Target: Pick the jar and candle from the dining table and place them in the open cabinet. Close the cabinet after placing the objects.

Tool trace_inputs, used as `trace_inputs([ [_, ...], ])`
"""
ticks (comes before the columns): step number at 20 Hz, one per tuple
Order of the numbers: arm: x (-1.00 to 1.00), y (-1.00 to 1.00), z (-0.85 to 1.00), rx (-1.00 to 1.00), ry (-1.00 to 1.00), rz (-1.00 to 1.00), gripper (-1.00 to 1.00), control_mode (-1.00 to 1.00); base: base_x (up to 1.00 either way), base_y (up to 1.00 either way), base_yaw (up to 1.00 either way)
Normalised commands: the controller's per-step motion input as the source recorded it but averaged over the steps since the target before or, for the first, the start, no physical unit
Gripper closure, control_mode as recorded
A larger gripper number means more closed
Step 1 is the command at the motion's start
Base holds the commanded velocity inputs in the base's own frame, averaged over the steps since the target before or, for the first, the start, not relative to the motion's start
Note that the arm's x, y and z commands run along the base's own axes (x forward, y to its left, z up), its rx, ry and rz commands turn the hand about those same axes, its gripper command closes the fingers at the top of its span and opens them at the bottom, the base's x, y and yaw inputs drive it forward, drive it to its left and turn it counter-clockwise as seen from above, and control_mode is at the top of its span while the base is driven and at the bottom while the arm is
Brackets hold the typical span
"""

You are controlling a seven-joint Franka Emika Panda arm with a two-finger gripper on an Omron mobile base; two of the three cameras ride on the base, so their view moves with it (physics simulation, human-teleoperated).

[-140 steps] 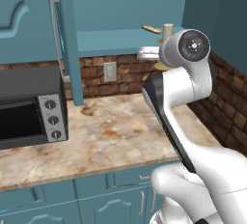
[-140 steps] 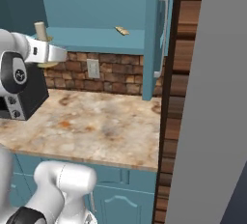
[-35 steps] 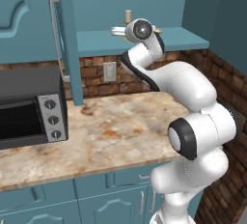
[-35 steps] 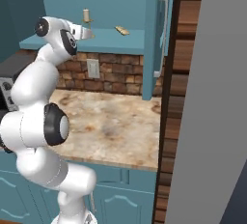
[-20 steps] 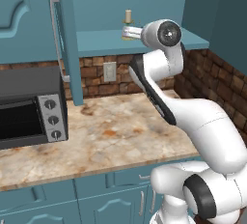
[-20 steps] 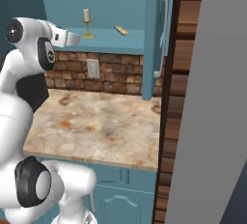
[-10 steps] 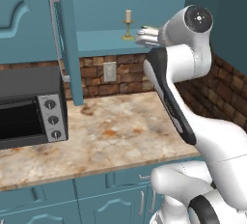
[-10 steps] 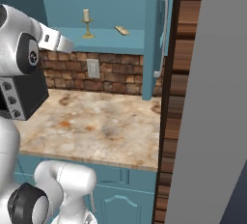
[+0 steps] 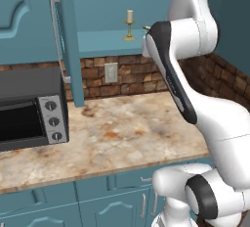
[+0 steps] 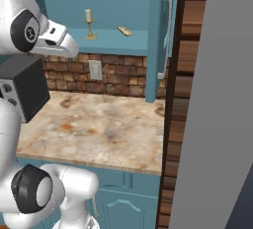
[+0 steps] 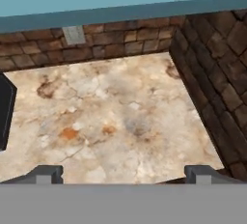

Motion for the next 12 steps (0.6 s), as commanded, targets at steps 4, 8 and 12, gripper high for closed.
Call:
trace_inputs([
  [4, 0.01, 0.00, -0.79, 0.02, 0.26, 0.00, -1.00, -1.00, 0.00, 0.00, 0.00],
  [8, -0.11, 0.00, -1.00, 0.02, 0.00, 0.01, -1.00, -1.00, 0.00, 0.00, 0.00],
  [12, -0.10, -0.01, -0.99, -0.04, 0.10, 0.01, -1.00, -1.00, 0.00, 0.00, 0.00],
])
